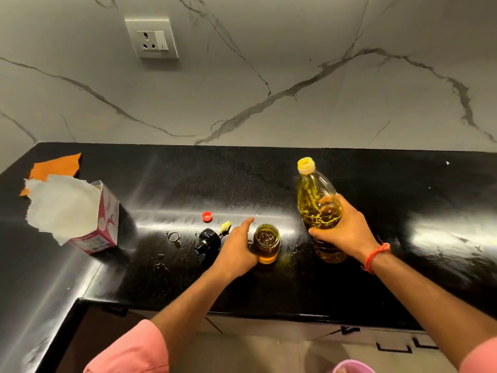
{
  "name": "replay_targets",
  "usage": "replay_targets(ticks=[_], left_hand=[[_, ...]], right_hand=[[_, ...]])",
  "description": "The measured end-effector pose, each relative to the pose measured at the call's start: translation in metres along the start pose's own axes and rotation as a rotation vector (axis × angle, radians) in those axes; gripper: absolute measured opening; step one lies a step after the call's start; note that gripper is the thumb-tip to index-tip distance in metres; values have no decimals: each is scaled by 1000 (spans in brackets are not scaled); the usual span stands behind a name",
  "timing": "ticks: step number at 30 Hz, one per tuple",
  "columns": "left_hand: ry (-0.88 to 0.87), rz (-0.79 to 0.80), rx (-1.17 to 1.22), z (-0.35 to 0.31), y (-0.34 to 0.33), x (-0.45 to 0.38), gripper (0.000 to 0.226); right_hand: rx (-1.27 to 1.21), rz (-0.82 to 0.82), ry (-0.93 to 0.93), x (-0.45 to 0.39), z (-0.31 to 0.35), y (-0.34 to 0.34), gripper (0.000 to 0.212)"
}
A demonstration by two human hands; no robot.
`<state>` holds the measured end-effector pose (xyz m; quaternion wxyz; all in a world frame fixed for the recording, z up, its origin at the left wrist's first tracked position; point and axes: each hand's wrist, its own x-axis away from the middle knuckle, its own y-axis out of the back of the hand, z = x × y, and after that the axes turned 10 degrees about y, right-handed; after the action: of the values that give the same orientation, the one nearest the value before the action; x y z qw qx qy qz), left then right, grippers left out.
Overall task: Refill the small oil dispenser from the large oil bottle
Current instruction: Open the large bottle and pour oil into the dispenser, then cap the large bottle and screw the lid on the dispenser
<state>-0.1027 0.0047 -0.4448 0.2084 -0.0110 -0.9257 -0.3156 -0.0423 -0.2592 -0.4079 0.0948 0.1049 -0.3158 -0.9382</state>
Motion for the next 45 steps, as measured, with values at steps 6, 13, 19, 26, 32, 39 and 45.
replay_targets(ticks=[6,13,19,26,32,39,45], left_hand=[[-54,-118,-111,2,50,-23,61],[45,-216,-290,22,115,-74,50],[89,-172,-519,49,127,-97,50],[21,-126,-662,56,117,-109,47],[-18,-121,-740,50,116,-110,31],[7,-180,-546,45,126,-105,13],[-67,-240,-195,11,134,-81,15]], right_hand=[[-126,-194,-10,6,-8,-22,72],[-194,-399,-66,23,-17,-43,78],[-187,-430,-75,38,-17,-50,85],[-185,-435,-105,42,-14,-52,82],[-178,-439,-124,43,-11,-53,83],[-192,-425,-163,45,-7,-51,86],[-240,-335,-101,48,-2,-33,107]])
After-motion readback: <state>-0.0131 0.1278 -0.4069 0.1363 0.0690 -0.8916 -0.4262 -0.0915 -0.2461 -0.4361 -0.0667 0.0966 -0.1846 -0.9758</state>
